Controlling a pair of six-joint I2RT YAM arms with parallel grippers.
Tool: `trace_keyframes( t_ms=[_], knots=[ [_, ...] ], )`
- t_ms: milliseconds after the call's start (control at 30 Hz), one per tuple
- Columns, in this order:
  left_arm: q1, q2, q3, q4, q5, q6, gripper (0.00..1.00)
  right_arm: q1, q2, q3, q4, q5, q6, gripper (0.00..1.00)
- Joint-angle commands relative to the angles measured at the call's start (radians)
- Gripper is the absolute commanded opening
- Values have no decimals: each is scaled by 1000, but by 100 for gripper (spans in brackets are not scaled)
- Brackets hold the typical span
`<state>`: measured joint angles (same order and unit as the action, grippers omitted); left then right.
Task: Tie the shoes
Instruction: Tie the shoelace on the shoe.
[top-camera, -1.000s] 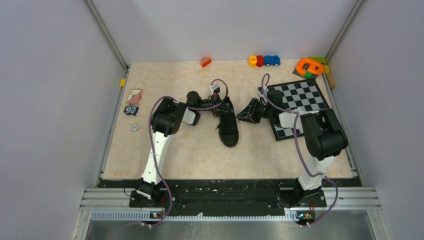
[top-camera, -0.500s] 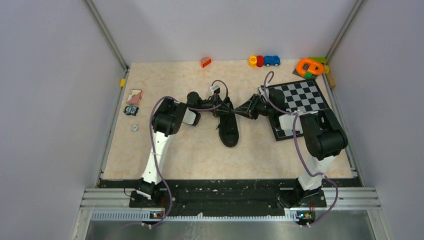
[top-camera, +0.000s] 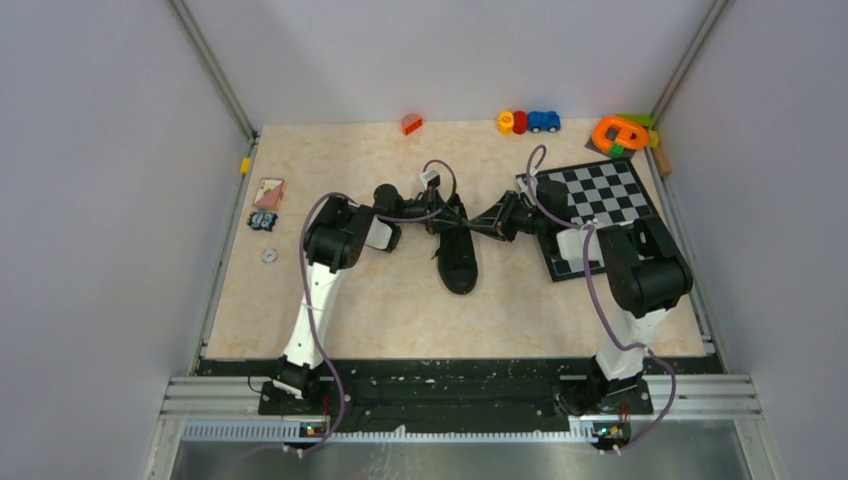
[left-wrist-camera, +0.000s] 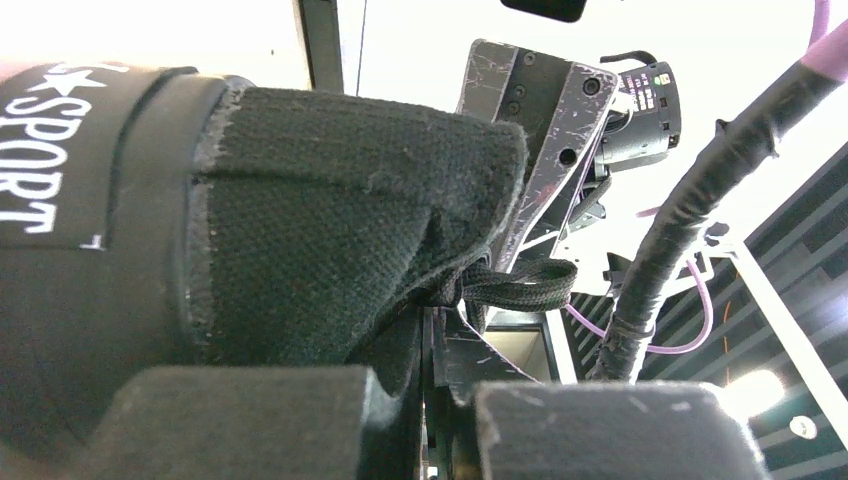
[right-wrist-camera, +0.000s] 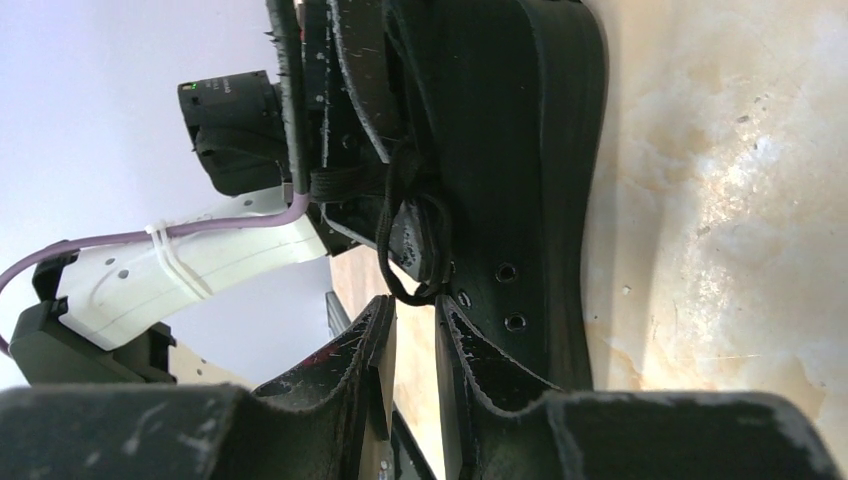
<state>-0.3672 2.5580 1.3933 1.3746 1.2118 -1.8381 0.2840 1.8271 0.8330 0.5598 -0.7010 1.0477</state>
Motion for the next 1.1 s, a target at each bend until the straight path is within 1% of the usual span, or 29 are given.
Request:
trace_keyframes(
  t_ms=[0,500,600,800,1067],
  knots=[
    [4,11,28,58,-11,-2,0,7,15,20,18,1,-20,23],
    [5,13,26,78,-13,-19,0,33,68,44,73,-3,10,20],
    [4,14,26,83,-15,-22,0,34,68,43,99,-6,23,20],
    [4,17,30,86,-15,-26,0,29,18,16,63,25,9,19],
    [4,17,29,93,-16,-32,0,28,45,23,124,11,47,20]
  ],
)
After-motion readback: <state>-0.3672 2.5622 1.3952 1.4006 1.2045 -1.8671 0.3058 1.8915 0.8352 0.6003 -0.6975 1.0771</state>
